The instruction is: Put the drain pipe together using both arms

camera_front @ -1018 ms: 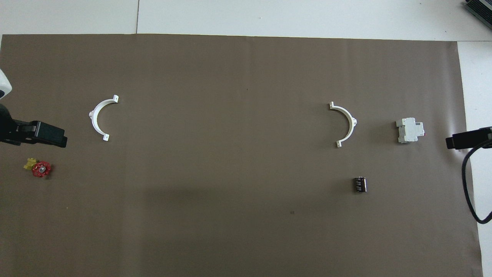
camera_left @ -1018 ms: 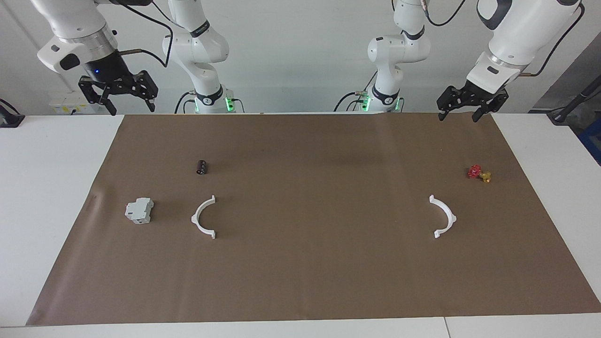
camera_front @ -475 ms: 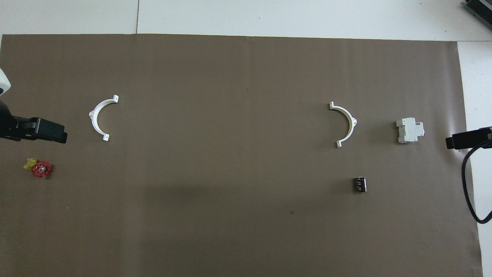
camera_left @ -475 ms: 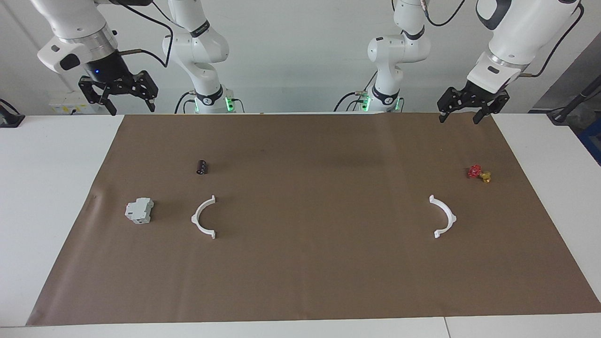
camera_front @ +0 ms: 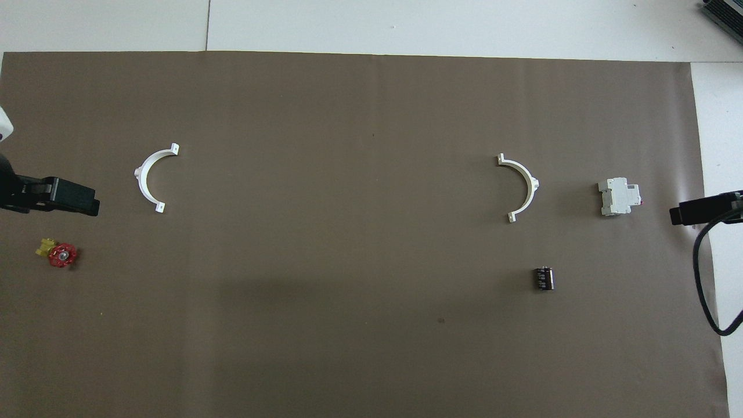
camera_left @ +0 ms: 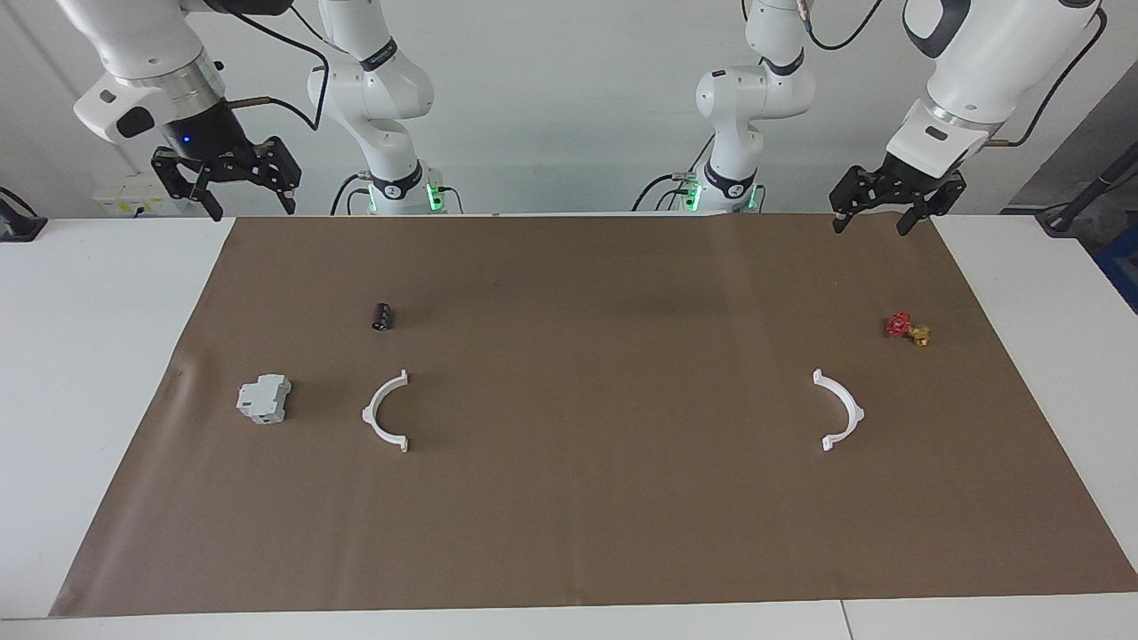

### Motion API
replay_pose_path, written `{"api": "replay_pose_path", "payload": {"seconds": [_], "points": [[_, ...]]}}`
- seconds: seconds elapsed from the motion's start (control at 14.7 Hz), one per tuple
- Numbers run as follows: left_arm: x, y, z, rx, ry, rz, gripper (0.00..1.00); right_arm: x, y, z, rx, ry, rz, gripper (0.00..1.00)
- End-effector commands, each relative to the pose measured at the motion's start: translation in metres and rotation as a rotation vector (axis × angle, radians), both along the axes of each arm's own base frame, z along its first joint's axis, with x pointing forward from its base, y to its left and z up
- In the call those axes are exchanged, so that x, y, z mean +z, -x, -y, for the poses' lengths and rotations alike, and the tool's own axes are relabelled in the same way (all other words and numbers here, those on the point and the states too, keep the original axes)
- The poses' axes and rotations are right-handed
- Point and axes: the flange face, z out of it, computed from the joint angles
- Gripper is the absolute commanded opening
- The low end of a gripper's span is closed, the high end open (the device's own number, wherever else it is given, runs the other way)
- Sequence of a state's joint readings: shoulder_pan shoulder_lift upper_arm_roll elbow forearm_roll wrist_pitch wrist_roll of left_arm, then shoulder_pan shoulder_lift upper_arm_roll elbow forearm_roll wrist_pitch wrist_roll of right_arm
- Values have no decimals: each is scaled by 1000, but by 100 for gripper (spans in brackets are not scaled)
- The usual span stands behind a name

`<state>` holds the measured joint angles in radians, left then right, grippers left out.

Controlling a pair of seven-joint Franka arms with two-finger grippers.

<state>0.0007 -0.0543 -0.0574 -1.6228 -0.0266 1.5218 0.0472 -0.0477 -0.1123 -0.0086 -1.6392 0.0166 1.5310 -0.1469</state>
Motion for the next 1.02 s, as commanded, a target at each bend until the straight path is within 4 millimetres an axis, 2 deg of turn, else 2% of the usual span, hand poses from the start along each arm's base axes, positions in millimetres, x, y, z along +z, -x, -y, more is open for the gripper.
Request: {"api": "replay_pose_path", "payload": {"seconds": [0.0,0.14,0.41,0.75,0.95], "points": [[0,8,-10,22,7,10,100,-4,-3,-3,-23,-11,14,100],[0,8,-10,22,7,10,100,-14,-9,-4,-29,-12,13,100],[0,8,-10,22,7,10,100,-36,-21,-21,-63,-13,28,100],[0,8,-10,22,7,10,100,-92,-35,-36,-64,-67,57,100],[0,8,-10,22,7,10,100,-133,-53,-49,-49,-73,33,100]]}}
